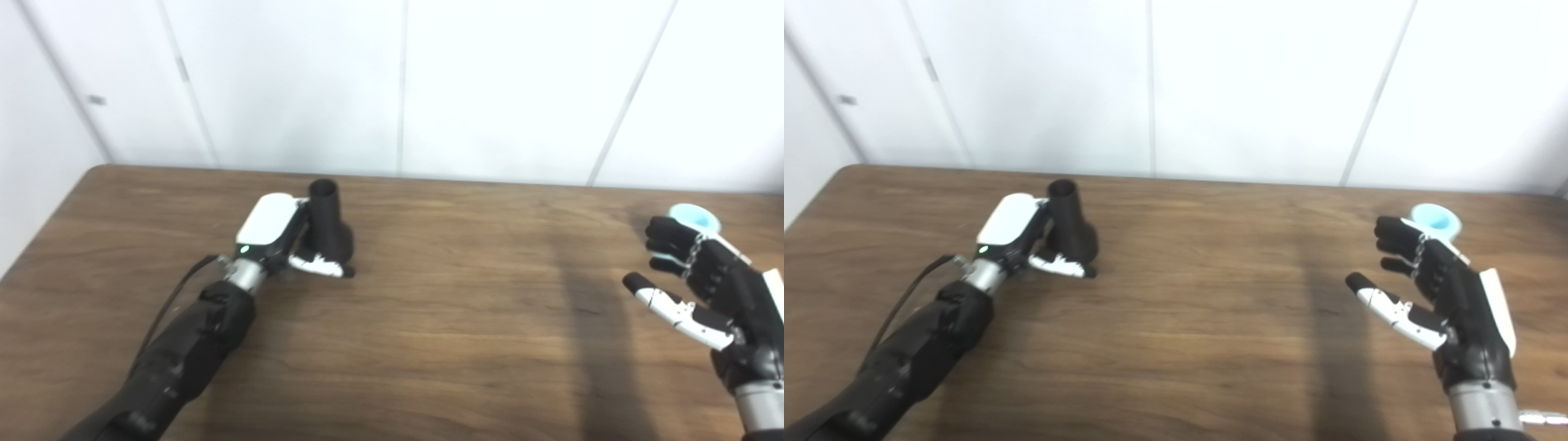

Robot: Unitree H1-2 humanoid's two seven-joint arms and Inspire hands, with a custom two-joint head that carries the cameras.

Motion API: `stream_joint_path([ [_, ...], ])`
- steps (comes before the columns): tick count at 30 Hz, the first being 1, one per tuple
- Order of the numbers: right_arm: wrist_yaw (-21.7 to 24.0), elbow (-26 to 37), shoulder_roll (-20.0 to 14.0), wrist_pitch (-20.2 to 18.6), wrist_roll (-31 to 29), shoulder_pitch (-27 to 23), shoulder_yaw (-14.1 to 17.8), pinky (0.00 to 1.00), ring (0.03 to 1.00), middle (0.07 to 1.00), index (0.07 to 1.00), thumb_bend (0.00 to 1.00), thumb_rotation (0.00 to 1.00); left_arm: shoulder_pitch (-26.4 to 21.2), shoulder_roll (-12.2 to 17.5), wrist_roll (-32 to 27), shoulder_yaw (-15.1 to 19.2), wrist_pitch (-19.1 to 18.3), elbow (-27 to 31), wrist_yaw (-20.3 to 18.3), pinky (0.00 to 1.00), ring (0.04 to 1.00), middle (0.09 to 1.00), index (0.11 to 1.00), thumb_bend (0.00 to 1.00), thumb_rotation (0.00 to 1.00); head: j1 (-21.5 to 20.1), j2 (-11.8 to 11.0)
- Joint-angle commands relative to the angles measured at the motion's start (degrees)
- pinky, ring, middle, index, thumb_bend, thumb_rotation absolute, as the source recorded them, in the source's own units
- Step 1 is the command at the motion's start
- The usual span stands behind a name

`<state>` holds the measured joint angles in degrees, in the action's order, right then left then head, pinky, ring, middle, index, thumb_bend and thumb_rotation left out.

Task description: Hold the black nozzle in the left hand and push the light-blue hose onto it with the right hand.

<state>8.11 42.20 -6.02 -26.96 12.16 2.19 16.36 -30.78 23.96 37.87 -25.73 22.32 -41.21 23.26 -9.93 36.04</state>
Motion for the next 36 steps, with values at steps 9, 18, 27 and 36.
stream_joint_path([
  [9,-6.4,3.6,-0.4,2.5,6.2,-2.8,6.0,0.43,0.509,0.556,0.525,0.58,0.06,10.5,-3.2,0.0,-9.0,4.6,1.2,3.5,0.79,0.51,0.494,0.469,0.53,0.0,-6.1,0.1],
  [18,-12.6,-1.0,-0.9,6.5,3.5,-2.0,9.4,0.56,0.659,0.687,0.649,0.64,0.15,10.3,-3.8,0.1,-14.8,4.6,2.4,5.4,0.79,0.499,0.487,0.476,0.53,0.0,-7.7,-0.5],
  [27,-12.5,-2.2,-2.5,1.3,6.9,-2.3,8.6,0.76,0.863,0.881,0.895,0.72,0.22,10.9,-4.6,-0.4,-20.1,4.6,4.6,7.7,0.78,0.492,0.488,0.476,0.52,0.0,-9.9,-1.1],
  [36,-11.2,-10.8,-4.7,0.1,5.5,-3.0,9.4,0.84,0.91,0.932,0.952,0.79,0.32,10.2,-5.3,-1.7,-23.4,4.6,5.0,9.2,0.79,0.482,0.477,0.489,0.52,0.0,-14.8,-1.6],
])
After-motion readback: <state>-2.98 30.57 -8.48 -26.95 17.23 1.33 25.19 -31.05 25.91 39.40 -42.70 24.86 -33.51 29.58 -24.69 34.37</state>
